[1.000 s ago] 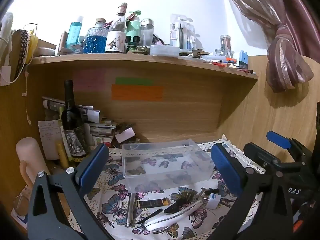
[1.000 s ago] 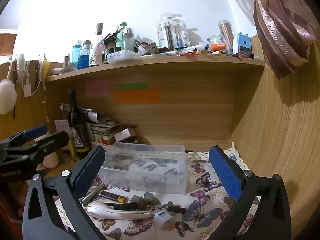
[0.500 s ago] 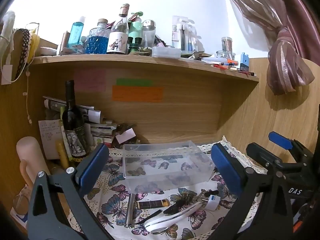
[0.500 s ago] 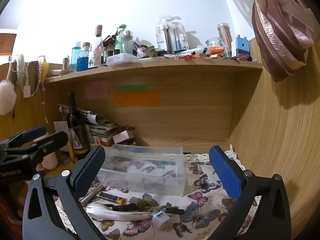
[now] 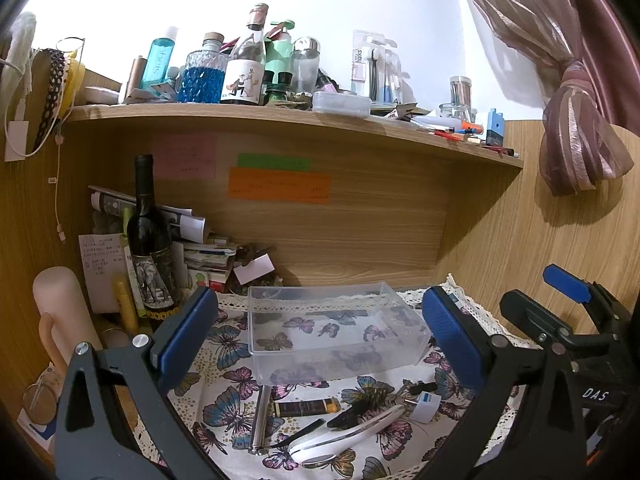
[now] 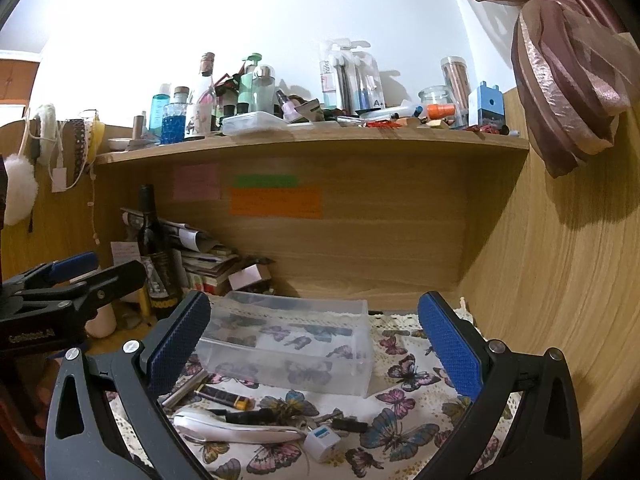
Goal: Organize rigid objects
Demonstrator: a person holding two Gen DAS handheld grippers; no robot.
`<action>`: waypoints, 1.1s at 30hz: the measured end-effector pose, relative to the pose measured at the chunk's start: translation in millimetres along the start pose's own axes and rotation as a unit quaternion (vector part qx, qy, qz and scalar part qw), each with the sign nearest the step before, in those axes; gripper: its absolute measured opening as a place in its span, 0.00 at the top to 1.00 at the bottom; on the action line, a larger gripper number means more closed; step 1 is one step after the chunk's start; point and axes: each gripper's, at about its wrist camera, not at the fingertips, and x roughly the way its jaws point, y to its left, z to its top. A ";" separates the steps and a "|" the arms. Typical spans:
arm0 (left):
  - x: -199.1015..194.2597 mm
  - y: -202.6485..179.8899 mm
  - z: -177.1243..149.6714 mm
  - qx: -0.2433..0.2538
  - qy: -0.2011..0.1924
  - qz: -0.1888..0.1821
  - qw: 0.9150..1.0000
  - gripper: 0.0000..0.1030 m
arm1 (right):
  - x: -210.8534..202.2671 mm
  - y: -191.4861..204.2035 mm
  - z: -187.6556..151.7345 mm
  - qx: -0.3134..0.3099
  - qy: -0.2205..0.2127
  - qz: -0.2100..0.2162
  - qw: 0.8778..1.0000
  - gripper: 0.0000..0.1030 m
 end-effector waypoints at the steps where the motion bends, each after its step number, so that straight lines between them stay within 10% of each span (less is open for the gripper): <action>1: 0.1 0.0 0.1 0.000 0.000 0.000 1.000 0.00 | 0.1 0.3 -0.1 0.000 0.000 0.001 1.000 0.00; 33: 0.0 -0.2 -1.1 0.001 0.000 0.000 1.000 0.00 | 0.0 1.3 -0.8 -0.002 -0.005 0.007 1.000 0.00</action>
